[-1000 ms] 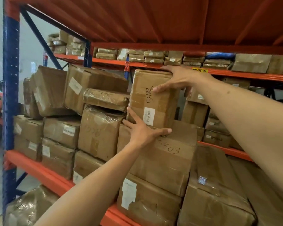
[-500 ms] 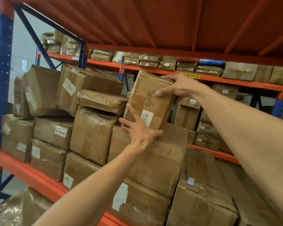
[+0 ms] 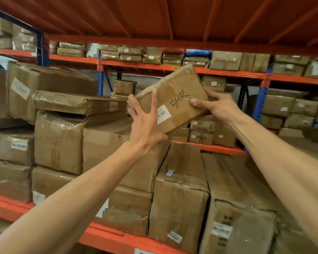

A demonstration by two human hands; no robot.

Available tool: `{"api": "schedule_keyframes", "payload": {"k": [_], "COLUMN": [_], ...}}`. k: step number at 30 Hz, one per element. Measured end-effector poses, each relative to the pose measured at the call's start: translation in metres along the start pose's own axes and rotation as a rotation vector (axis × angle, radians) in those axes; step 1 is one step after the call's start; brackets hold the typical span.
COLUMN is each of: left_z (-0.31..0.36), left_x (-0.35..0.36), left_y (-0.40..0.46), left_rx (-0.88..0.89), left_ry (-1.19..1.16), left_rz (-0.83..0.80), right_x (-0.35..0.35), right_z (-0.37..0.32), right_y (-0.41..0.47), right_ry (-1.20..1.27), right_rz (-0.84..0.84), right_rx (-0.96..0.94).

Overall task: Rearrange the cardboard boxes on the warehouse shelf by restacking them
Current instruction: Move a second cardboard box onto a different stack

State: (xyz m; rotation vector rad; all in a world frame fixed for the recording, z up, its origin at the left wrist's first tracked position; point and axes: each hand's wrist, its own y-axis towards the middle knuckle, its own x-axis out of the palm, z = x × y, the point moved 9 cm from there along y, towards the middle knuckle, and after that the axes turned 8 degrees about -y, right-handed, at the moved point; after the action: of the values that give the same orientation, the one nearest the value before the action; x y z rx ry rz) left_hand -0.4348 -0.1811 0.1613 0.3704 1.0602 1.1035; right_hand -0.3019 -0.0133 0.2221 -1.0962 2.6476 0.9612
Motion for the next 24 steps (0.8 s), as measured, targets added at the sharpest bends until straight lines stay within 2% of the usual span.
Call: {"api": "schedule_keyframes", "payload": {"k": [5, 10, 13, 16, 19, 22, 24], "left_z": [0.059, 0.09, 0.105, 0.13, 0.148, 0.138, 0.133], "left_x": [0.041, 0.102, 0.135, 0.161, 0.174, 0.183, 0.191], "left_y": [-0.01, -0.026, -0.04, -0.05, -0.061, -0.08, -0.095], "left_rx": [0.167, 0.239, 0.347, 0.456, 0.534, 0.489, 0.473], "left_ry": [0.052, 0.12, 0.166, 0.254, 0.297, 0.272, 0.258], "left_rz": [-0.13, -0.329, -0.437, -0.489, -0.479, -0.479, -0.472], "right_x": [-0.069, -0.118, -0.125, -0.13, -0.141, -0.14, -0.136], "right_z": [0.042, 0.11, 0.162, 0.201, 0.208, 0.206, 0.196], "right_y": [-0.051, -0.103, -0.141, -0.178, -0.197, -0.214, -0.224], "right_ry": [0.075, 0.207, 0.306, 0.44, 0.493, 0.413, 0.104], "right_rz": [0.163, 0.312, 0.378, 0.472, 0.558, 0.606, 0.557], "right_rx": [0.044, 0.178, 0.3, 0.351, 0.34, 0.382, 0.415]}}
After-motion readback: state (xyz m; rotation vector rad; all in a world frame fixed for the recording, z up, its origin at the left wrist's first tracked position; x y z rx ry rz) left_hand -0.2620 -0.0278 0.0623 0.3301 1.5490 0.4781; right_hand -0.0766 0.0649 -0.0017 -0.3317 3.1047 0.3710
